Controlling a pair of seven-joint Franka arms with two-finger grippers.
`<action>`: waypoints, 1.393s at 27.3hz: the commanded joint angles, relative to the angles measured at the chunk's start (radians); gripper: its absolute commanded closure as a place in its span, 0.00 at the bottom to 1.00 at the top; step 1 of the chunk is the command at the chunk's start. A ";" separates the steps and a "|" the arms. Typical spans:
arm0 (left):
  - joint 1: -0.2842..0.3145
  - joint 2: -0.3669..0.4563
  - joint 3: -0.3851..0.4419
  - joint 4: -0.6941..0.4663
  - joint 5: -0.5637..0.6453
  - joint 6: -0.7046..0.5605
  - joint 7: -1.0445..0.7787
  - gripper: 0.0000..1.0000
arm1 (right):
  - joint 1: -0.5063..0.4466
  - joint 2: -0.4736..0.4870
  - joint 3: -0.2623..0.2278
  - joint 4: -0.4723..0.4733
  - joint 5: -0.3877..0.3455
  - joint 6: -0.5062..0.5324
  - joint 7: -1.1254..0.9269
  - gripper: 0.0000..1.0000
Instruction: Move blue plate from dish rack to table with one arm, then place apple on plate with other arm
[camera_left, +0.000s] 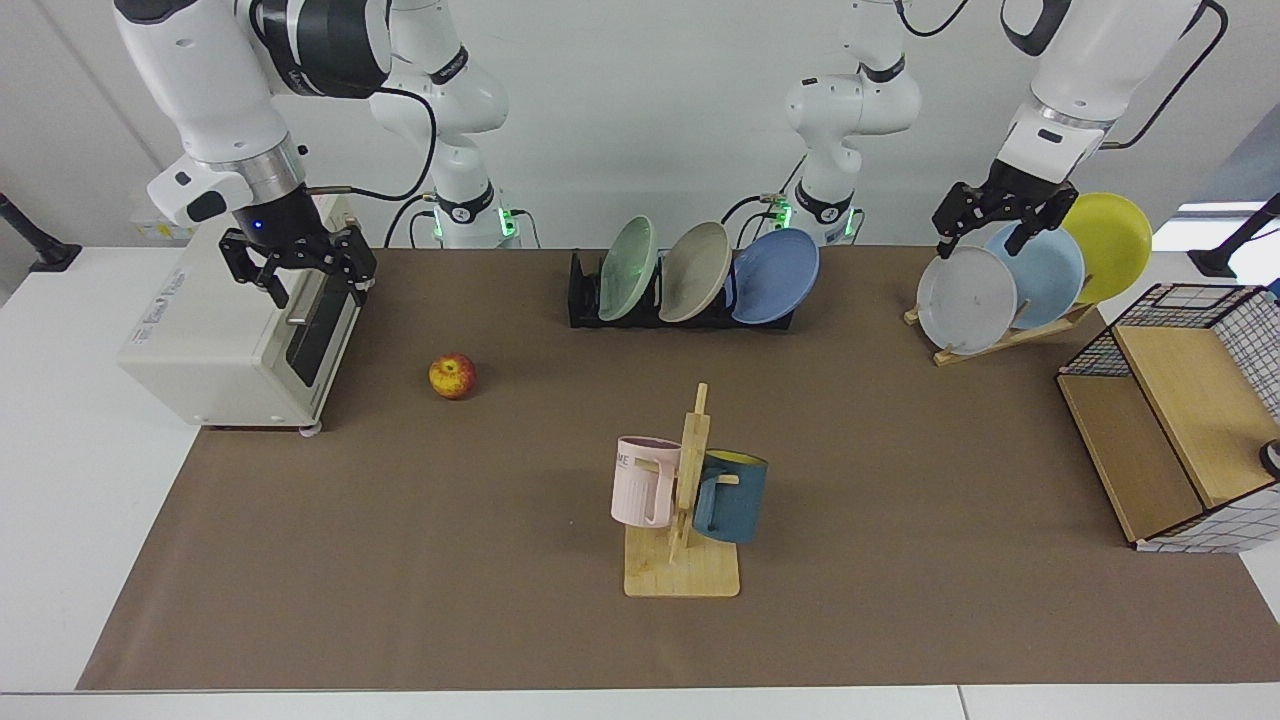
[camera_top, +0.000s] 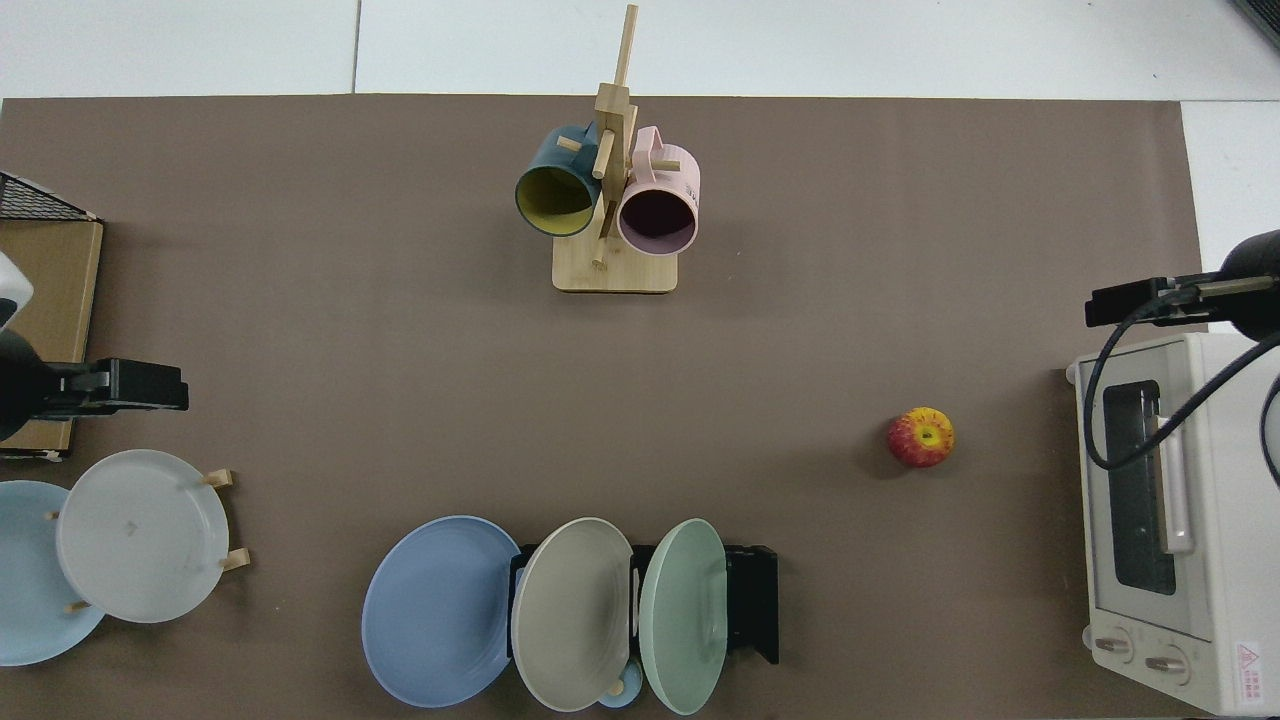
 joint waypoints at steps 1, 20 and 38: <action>0.006 -0.033 -0.002 -0.049 -0.009 0.016 0.018 0.00 | -0.001 -0.019 0.005 -0.018 -0.007 -0.001 0.022 0.00; -0.004 -0.035 -0.014 -0.046 0.025 0.004 0.005 0.00 | -0.001 -0.019 0.005 -0.018 -0.007 -0.001 0.022 0.00; -0.011 -0.314 -0.368 -0.530 0.215 0.186 -0.412 0.03 | -0.001 -0.019 0.005 -0.018 -0.007 -0.001 0.022 0.00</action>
